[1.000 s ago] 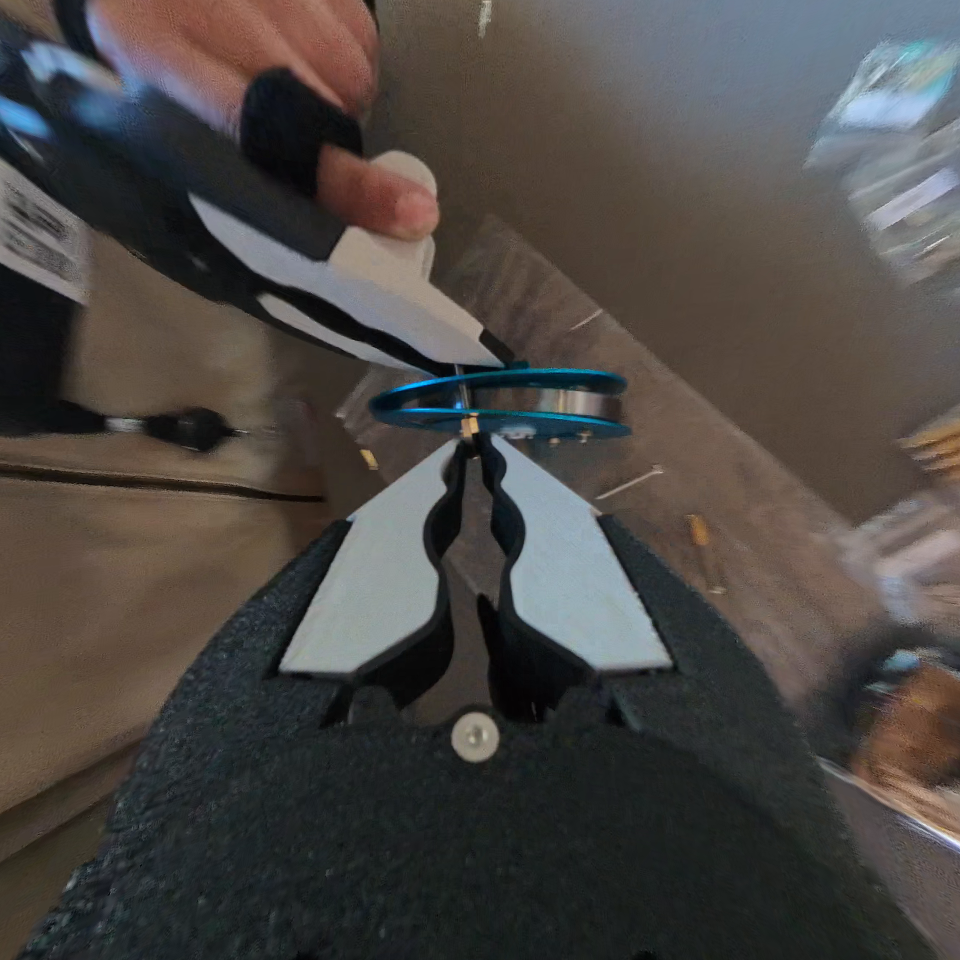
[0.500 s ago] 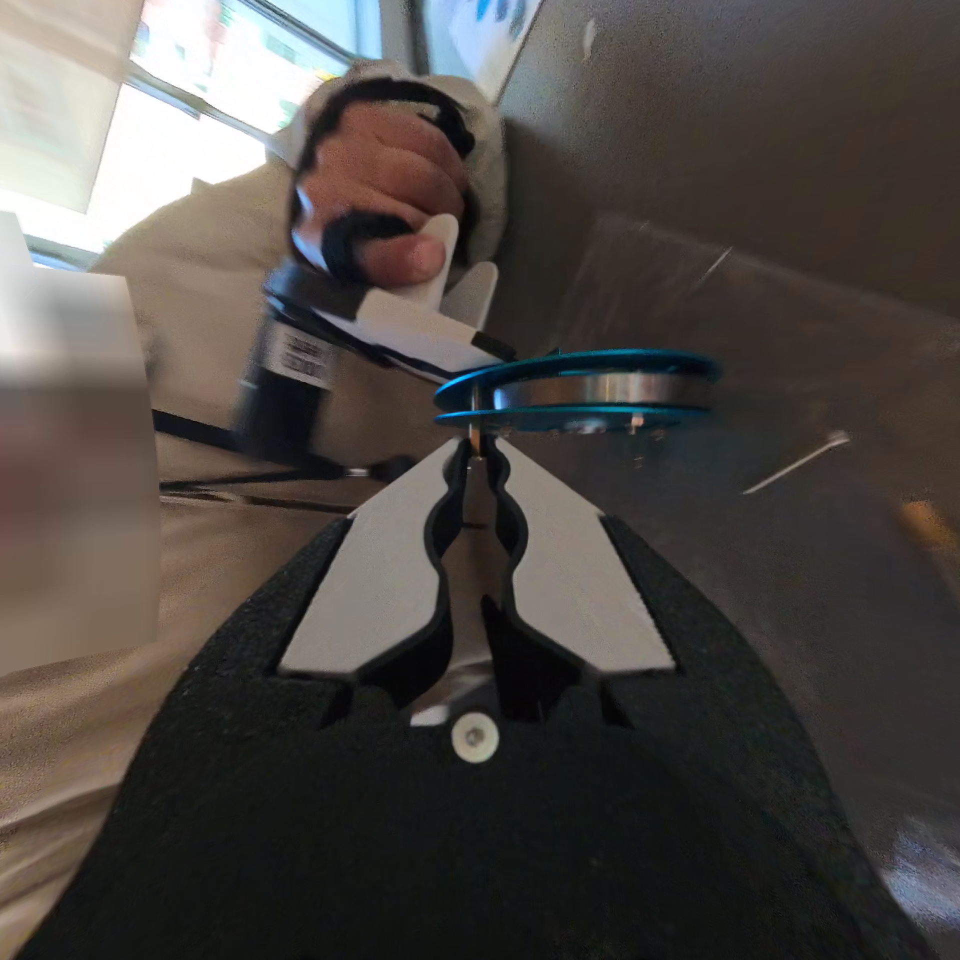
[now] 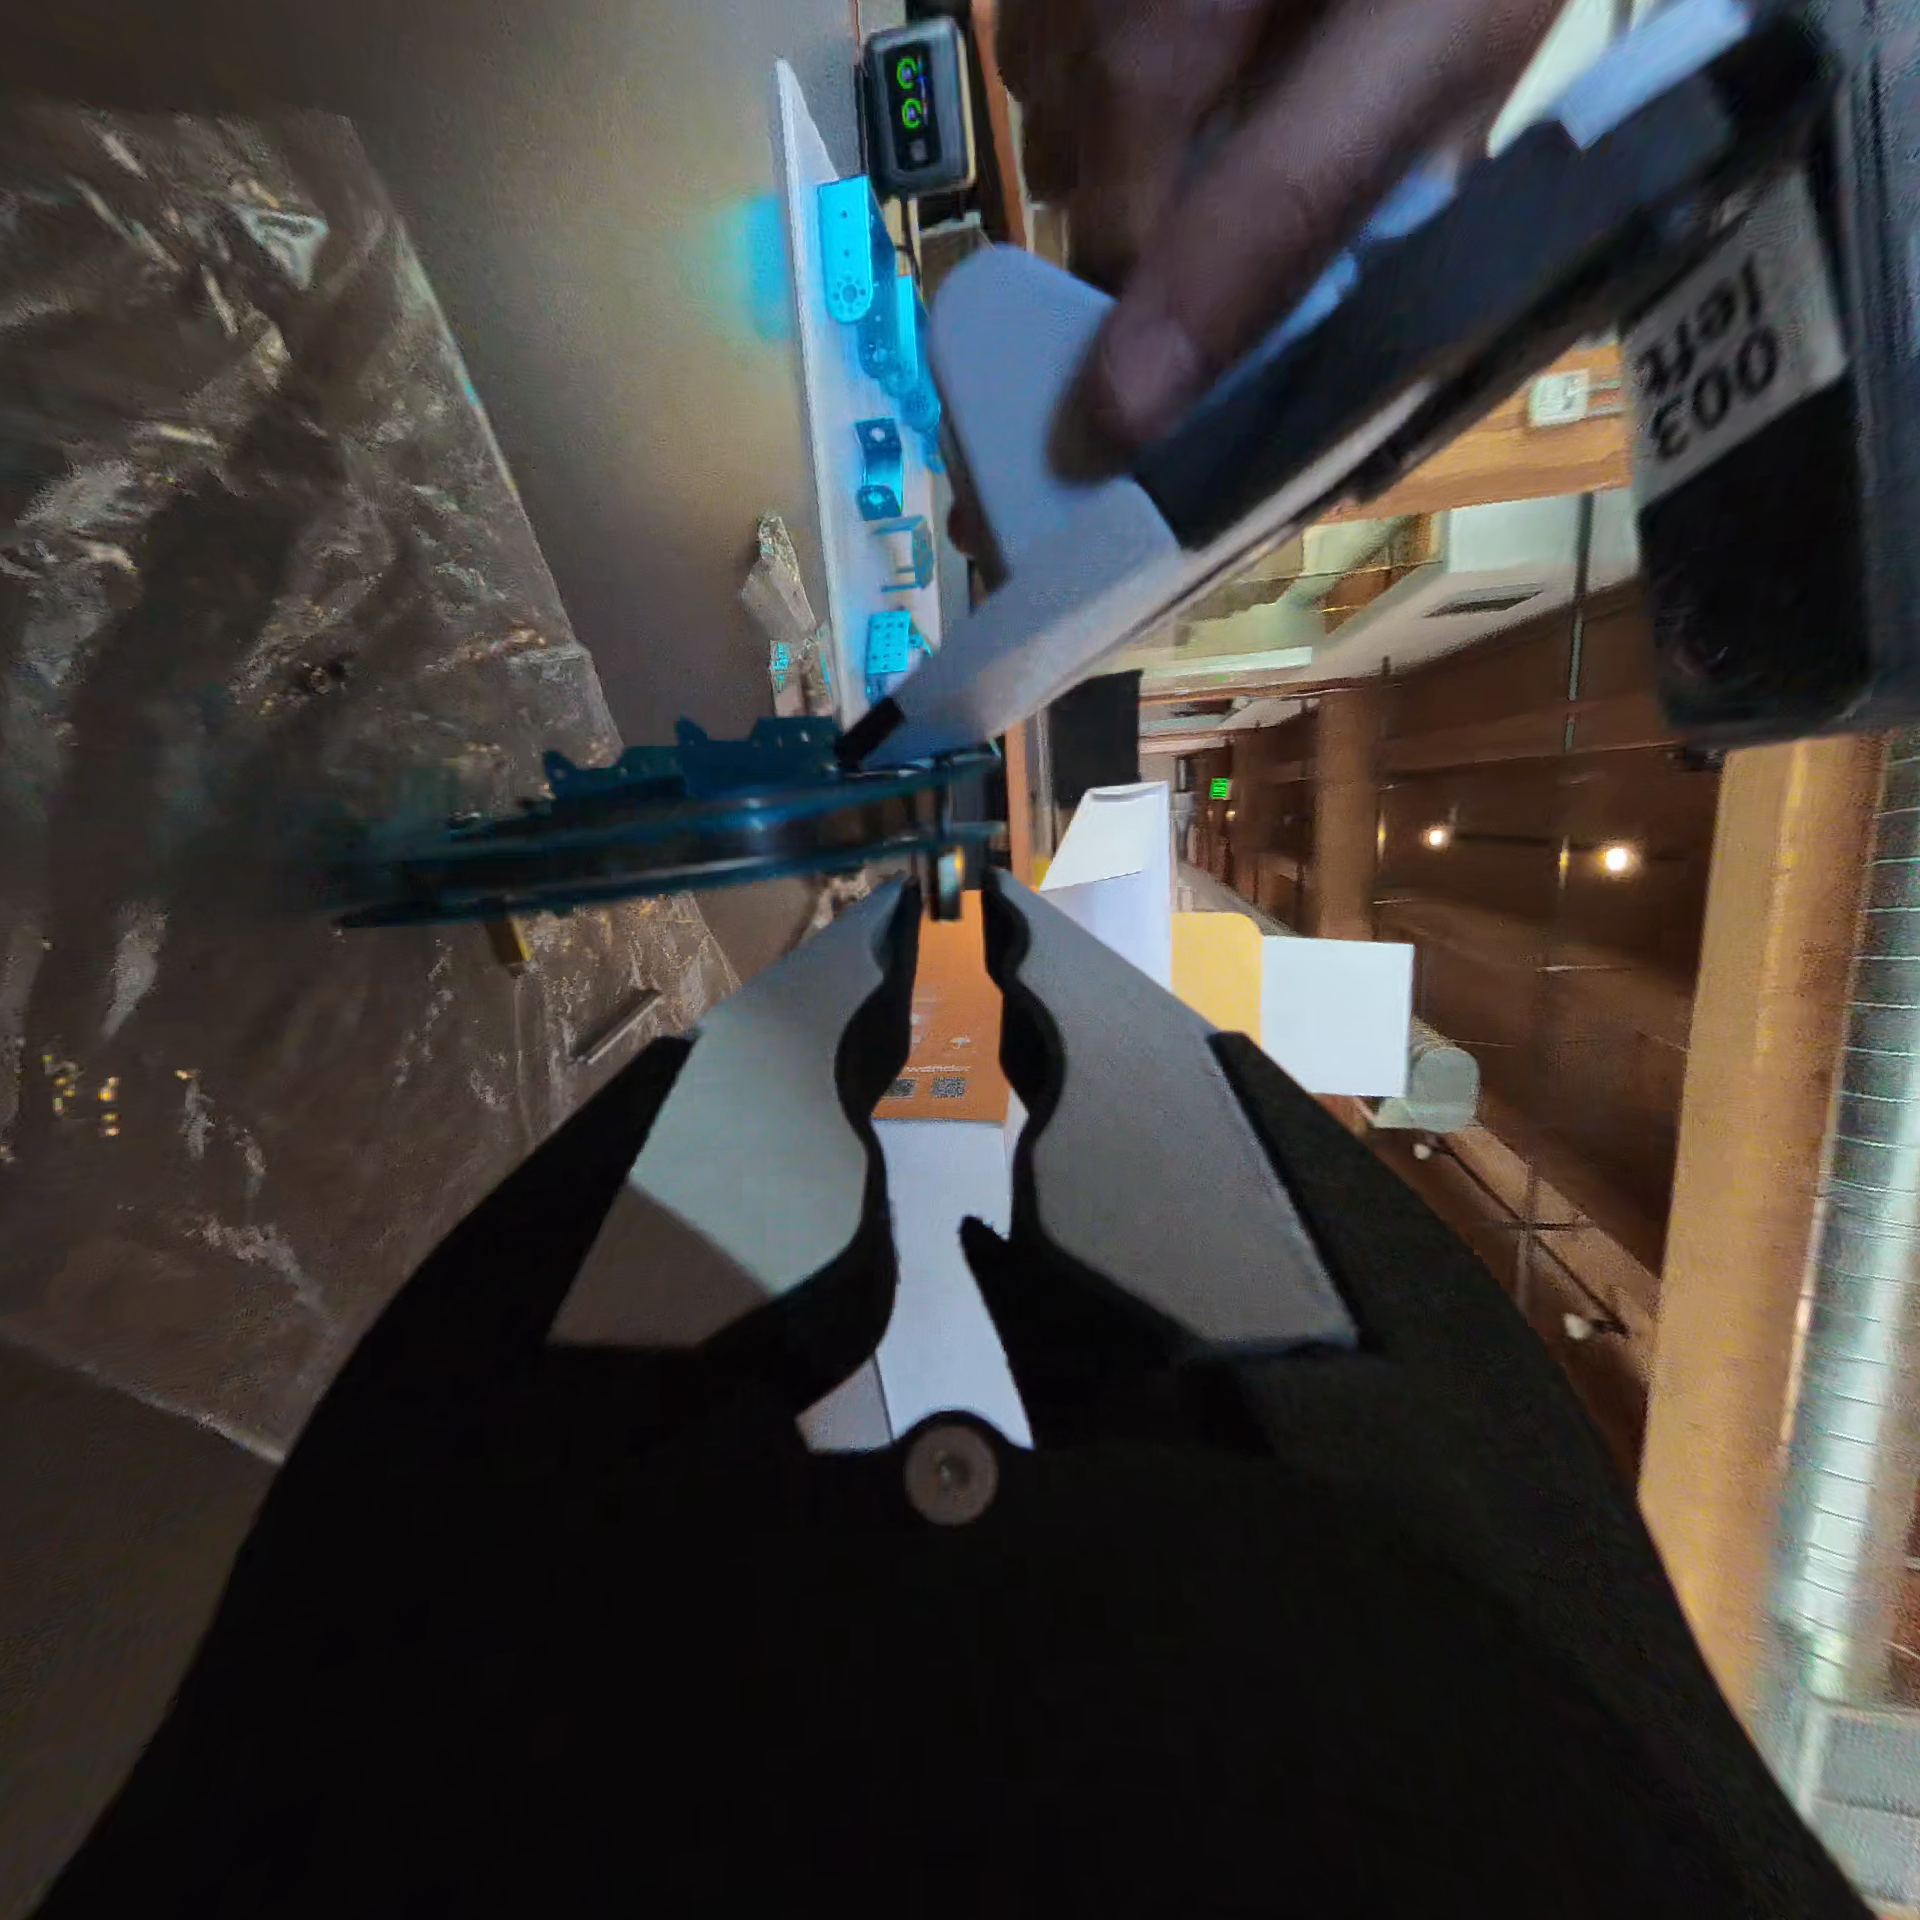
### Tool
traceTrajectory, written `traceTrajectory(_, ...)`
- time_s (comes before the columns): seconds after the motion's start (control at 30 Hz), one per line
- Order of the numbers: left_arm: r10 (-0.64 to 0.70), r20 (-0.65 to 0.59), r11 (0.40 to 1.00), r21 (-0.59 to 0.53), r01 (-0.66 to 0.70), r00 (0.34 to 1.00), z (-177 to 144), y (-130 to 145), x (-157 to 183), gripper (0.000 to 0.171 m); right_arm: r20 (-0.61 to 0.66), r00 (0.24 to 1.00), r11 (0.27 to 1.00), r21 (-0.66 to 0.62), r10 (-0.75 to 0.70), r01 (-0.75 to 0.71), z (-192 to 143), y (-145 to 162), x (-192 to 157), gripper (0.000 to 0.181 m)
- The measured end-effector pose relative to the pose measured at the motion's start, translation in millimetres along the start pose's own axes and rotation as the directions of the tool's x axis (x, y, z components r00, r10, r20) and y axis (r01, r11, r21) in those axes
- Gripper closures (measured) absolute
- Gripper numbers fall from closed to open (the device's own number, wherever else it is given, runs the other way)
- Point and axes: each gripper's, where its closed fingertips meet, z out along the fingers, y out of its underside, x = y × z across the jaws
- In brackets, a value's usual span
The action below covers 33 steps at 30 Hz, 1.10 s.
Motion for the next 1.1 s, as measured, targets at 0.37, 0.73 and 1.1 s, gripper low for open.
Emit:
traceTrajectory(0.37, 0.093, 0.103, 0.995, 0.009, -0.094, 0.99, -0.3, -3.3, -10.3, 0.169, 0.072, 0.996, 0.999, -0.028, 0.047, -0.045, 11.0, 6.0, 0.7, 0.177)
traceTrajectory(0.73, 0.485, 0.765, 0.827, -0.244, -0.506, 0.424, -3.2, -16.7, -25.7, 0.171, 0.751, 0.308, 0.741, -0.34, 0.585, -0.579, 2.1, 9.5, -6.7, 0.177)
traceTrajectory(1.1, 0.49, 0.872, 0.715, -0.393, -0.579, 0.014, -3.9, -27.8, -17.2, 0.17, 0.274, -0.888, 0.232, -0.952, 0.37, -0.197, -19.8, 7.2, -8.4, 0.177)
